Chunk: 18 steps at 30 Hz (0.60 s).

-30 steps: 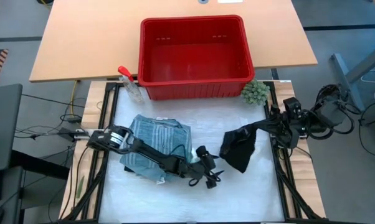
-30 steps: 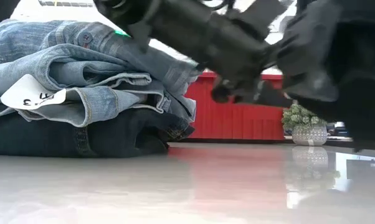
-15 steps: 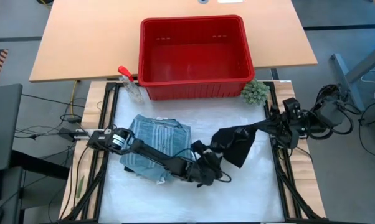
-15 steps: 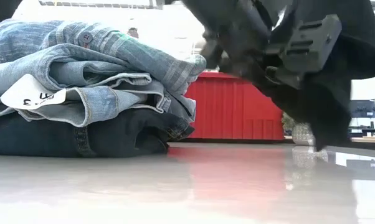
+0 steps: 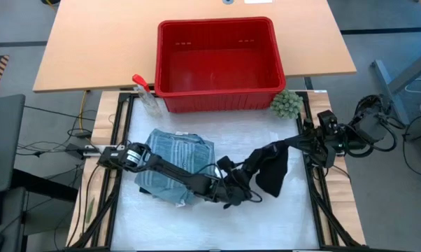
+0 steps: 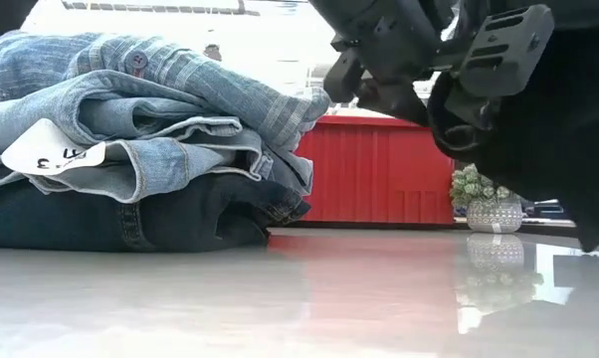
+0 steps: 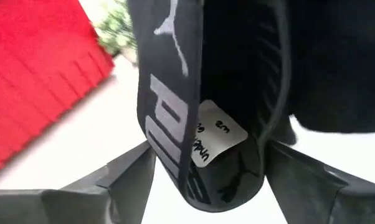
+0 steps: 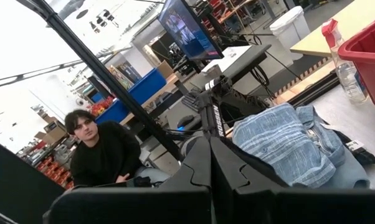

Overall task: Fold Laundry from Bin
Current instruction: Fold the black underwear

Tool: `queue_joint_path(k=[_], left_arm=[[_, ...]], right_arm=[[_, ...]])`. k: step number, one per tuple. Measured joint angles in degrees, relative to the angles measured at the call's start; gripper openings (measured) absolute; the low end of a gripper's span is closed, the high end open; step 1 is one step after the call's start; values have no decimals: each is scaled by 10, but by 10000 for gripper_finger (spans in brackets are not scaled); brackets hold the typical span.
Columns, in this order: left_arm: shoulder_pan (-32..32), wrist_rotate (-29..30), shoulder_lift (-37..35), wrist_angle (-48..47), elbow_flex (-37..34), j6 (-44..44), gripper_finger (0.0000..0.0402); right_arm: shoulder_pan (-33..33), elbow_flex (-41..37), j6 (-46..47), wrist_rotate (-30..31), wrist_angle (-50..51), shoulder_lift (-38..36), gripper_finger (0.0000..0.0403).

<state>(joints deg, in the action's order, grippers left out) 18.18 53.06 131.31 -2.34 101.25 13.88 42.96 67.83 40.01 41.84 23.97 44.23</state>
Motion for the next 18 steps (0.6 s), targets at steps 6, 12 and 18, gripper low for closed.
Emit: queue_joint_path(k=[6, 12, 18], left_arm=[[-38, -77, 0, 1, 0, 45, 207], [-55, -227, -9, -26, 0, 49, 51], [-40, -228, -104, -180, 0, 21, 3]], right_arm=[[0, 0, 0, 0, -1, 0, 18], [0, 0, -2, -9, 2, -2, 18], [14, 0, -23, -74, 69, -19, 18]])
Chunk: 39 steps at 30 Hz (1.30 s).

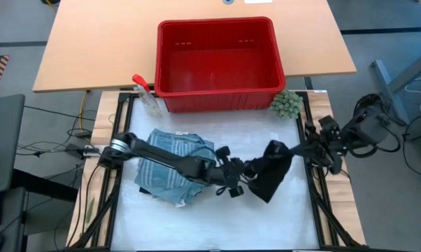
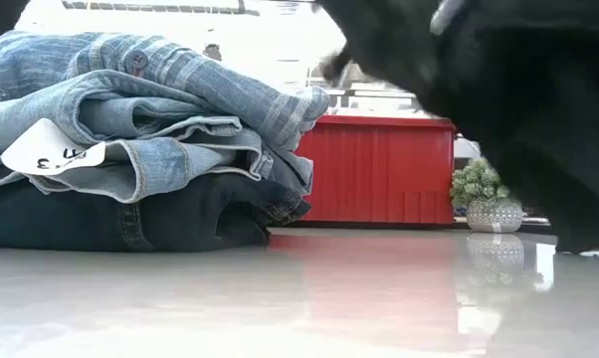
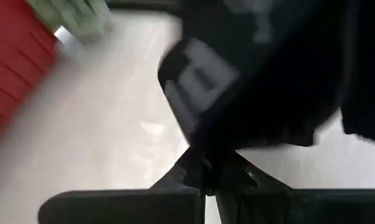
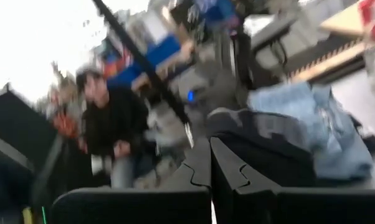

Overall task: Fold Laundry from Bin
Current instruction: Fold the black underwear

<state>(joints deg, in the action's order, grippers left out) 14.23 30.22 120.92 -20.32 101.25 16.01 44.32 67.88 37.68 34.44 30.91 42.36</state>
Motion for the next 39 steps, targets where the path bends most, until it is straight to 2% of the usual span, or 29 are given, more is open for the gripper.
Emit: queue_joint_path(k=[5, 11, 17, 19, 23, 27, 30, 34, 39], left_arm=[[9, -9, -103, -63, 0, -64, 1], [23, -67, -196, -151, 1, -67, 1], [45, -54, -222, -201, 1, -48, 0], [50, -66, -221, -230, 0, -32, 0], [61, -102, -215, -280, -2, -3, 0], [71, -130, -215, -279, -24, 12, 0], [75, -144, -214, -285, -31, 21, 0], [76, -153, -214, -291, -31, 27, 0], [76, -155, -214, -292, -31, 20, 0]], right_arm=[[23, 0, 25, -14, 116, 1, 18], [24, 0, 45, -14, 177, 24, 22], [24, 0, 28, -14, 188, 49, 42], [26, -3, 13, -16, 186, 69, 48], [46, -33, 31, -70, 187, 115, 58], [77, -61, 55, -92, 177, 171, 72], [93, -70, 62, -105, 163, 223, 94], [93, -70, 83, -110, 91, 289, 144], [93, -69, 30, -123, -9, 374, 221]])
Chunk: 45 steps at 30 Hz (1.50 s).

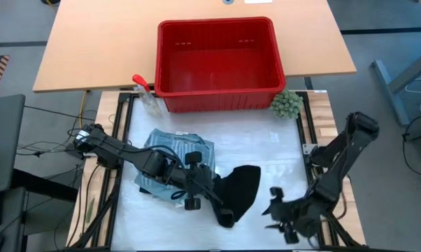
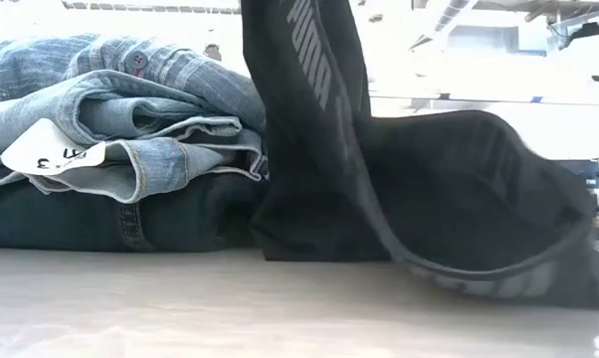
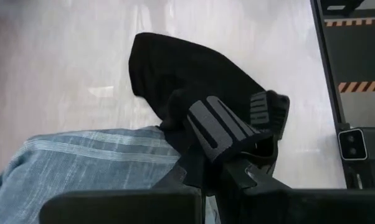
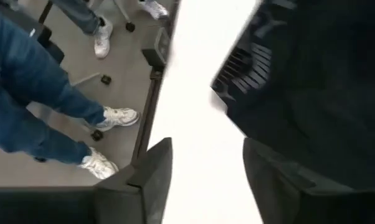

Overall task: Fold Laundry from Bin
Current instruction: Fold the black underwear

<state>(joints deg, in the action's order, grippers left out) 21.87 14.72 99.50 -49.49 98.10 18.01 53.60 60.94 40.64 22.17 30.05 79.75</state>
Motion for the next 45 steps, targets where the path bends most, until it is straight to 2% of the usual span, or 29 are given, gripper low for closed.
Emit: queue_joint_path(k=[5, 12, 17, 22, 35, 37, 39, 45], left_arm=[[-1, 0, 0, -10, 0, -23, 0], [-2, -31, 0, -13, 0, -56, 0], [-1, -40, 0, -14, 0, -72, 0], [-1, -70, 0, -34, 0, -77, 0], [2, -68, 0, -56, 0, -98, 0], [2, -68, 0, -56, 0, -98, 0], [2, -68, 0, -55, 0, -98, 0], [2, -65, 0, -45, 0, -100, 0]], right_arm=[[-6, 0, -36, 5, -77, 80, 259], [-41, 0, -65, 46, -155, 173, 260], [-73, 0, -97, 49, -232, 233, 260], [-85, 0, -104, 49, -242, 262, 260], [-96, 7, -137, 29, -290, 334, 257], [-96, 11, -140, 34, -286, 338, 241], [-95, 16, -141, 34, -274, 337, 207], [-82, 39, -162, 22, -181, 288, 32]])
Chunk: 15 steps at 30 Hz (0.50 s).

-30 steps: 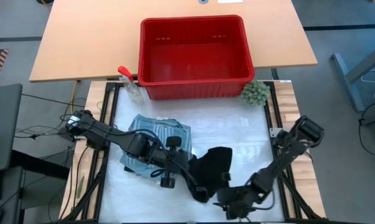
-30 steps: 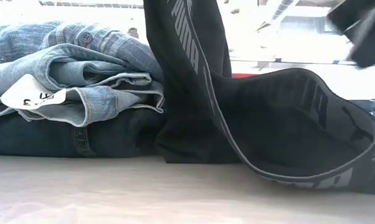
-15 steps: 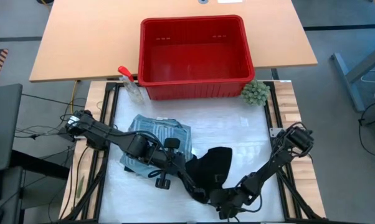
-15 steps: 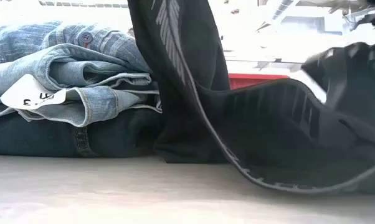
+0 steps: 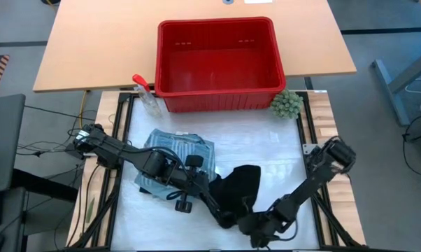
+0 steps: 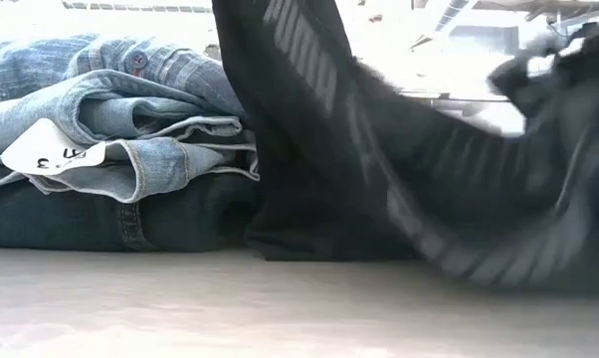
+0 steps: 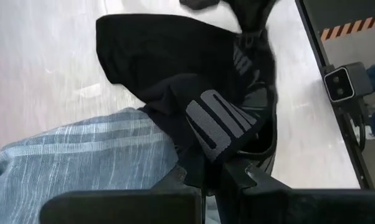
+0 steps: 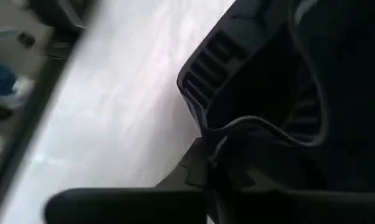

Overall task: Fold Laundry from Bin
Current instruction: Fold the black underwear

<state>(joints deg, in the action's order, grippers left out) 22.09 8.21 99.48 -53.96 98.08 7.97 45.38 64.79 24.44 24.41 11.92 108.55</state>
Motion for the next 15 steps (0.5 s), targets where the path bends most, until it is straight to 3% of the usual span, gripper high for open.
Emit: queue_joint_path(k=[2, 6, 10, 15], left_arm=[[0, 0, 0, 8, 0, -3, 0], [0, 1, 0, 37, 0, -23, 0], [1, 14, 0, 93, 0, -84, 0], [10, 88, 0, 191, 0, -198, 0]], right_arm=[[3, 17, -13, -11, 66, -39, 25], [4, 54, -18, -25, 177, -131, 46], [3, 75, -76, -47, 191, -226, 35], [-8, 94, -184, -43, 189, -317, 25]])
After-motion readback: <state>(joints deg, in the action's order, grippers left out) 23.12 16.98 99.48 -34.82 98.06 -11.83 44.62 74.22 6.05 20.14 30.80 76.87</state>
